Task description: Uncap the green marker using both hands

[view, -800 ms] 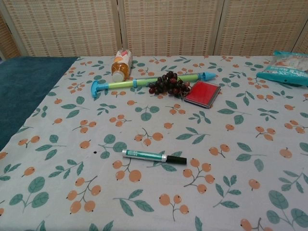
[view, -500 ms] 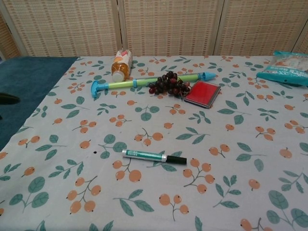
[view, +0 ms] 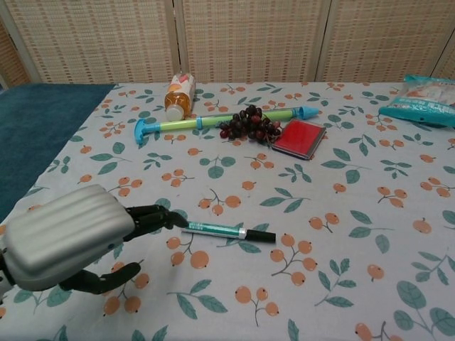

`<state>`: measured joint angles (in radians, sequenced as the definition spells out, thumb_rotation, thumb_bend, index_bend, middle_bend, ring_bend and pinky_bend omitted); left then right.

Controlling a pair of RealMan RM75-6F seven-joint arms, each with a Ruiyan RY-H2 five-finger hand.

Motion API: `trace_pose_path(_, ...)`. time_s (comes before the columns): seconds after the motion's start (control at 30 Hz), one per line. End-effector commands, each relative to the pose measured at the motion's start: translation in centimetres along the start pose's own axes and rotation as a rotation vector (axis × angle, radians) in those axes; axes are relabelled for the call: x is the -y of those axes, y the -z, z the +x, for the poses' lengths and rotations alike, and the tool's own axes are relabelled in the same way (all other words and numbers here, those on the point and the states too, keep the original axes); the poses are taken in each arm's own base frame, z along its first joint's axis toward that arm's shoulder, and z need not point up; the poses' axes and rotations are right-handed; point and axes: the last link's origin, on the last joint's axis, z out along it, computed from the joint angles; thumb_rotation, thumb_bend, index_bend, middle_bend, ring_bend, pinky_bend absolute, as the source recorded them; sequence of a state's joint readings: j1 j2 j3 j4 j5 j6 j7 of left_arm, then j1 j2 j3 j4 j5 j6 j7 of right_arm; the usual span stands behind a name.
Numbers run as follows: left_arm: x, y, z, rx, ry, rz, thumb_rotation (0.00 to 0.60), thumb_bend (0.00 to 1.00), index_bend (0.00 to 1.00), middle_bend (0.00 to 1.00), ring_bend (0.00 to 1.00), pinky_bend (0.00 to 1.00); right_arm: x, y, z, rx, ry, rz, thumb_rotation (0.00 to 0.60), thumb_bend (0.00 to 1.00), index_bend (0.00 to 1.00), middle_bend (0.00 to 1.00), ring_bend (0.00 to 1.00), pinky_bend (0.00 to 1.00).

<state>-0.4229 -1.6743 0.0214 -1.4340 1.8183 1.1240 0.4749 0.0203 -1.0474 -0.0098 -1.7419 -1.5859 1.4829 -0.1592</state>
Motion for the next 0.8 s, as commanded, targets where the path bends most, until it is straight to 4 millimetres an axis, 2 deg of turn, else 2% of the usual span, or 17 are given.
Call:
trace_pose_path(0.03, -0.7, -3.9, -0.9, -0.004, -0.013, -0.011, 0.600, 0.42, 0.19, 0.26, 0.66, 1.00, -0.1, -0.3, -0.2, 0.005, 0.009, -0.006, 0.600, 0.21, 0.00, 0.00, 0.00, 0.00)
trace_pose_path(0.37, -0.8, -8.2, -2.3, 0.002, -0.081, -0.006, 0.600, 0.42, 0.22, 0.28, 0.67, 1.00, -0.4, -0.9, -0.7, 0.029, 0.021, -0.025, 0.600, 0.21, 0.00, 0.00, 0.00, 0.00)
trace_pose_path(0.53, -0.5, -9.0, -2.6, 0.003, -0.100, 0.010, 0.600, 0.42, 0.26, 0.31, 0.67, 1.00, -0.6, -1.1, -0.6, 0.030, 0.018, -0.031, 0.600, 0.21, 0.00, 0.00, 0.00, 0.00)
trace_pose_path(0.8, 0.1, -9.3, -3.2, 0.006, -0.146, 0.028, 0.600, 0.42, 0.38, 0.45, 0.69, 1.00, -0.7, -1.1, -0.4, 0.021, 0.016, -0.034, 0.600, 0.21, 0.00, 0.00, 0.00, 0.00)
